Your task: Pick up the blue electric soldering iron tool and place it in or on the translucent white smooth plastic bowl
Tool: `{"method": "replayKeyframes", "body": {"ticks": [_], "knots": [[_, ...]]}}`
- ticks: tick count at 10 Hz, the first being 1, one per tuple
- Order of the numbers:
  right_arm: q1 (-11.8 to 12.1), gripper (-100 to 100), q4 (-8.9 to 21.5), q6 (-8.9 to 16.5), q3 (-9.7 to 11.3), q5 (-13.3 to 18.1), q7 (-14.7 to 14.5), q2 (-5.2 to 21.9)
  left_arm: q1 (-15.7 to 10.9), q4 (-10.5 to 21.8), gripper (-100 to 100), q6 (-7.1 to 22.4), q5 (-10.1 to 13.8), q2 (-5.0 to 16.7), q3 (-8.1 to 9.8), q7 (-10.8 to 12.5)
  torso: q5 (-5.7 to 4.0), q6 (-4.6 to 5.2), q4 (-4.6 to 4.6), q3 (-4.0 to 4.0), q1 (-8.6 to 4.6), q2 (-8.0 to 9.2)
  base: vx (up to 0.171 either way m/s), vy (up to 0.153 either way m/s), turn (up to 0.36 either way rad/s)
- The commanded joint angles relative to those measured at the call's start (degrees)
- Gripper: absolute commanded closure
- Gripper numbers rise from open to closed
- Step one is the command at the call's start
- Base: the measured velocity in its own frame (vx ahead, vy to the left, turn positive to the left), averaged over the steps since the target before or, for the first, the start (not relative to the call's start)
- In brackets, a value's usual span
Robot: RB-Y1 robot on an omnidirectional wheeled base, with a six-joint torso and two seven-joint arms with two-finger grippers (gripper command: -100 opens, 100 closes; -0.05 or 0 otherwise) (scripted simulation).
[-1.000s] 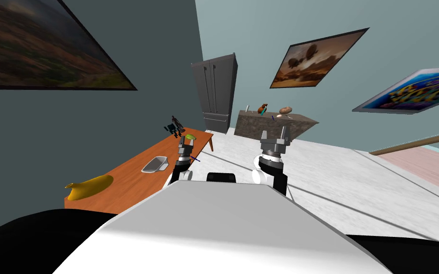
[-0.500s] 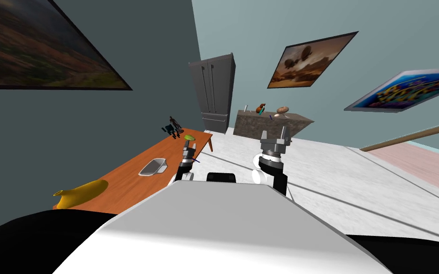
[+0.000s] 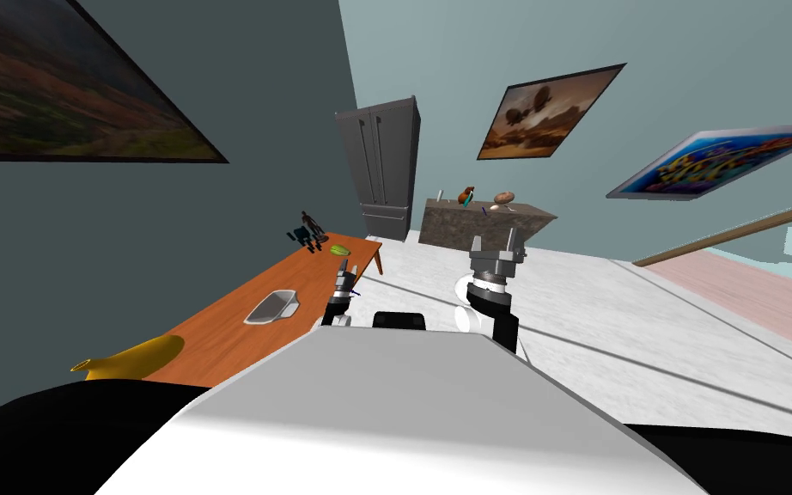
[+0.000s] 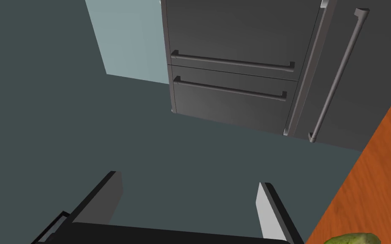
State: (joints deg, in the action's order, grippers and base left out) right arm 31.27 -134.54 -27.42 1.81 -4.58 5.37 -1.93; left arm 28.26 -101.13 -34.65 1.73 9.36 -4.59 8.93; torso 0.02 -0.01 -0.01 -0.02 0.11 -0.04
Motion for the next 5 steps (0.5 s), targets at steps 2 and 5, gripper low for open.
{"method": "replayKeyframes", "body": {"ticks": [2,5], "knots": [[0.0,0,0.0,0.0,0.0,0.0,0.0,0.0,-0.2,3.5,-100,-0.5,-0.2,0.0,-0.42,-0.1,0.0,-0.02,0.0,0.0,-0.02,0.01,0.003,0.015,-0.018],[0.0,0,0.0,0.0,0.0,0.0,0.0,0.0,-1.4,9.5,-100,-2.5,-0.5,0.7,-1.55,0.0,-0.01,-0.01,0.0,0.01,-0.05,0.02,0.002,0.018,-0.068]]}}
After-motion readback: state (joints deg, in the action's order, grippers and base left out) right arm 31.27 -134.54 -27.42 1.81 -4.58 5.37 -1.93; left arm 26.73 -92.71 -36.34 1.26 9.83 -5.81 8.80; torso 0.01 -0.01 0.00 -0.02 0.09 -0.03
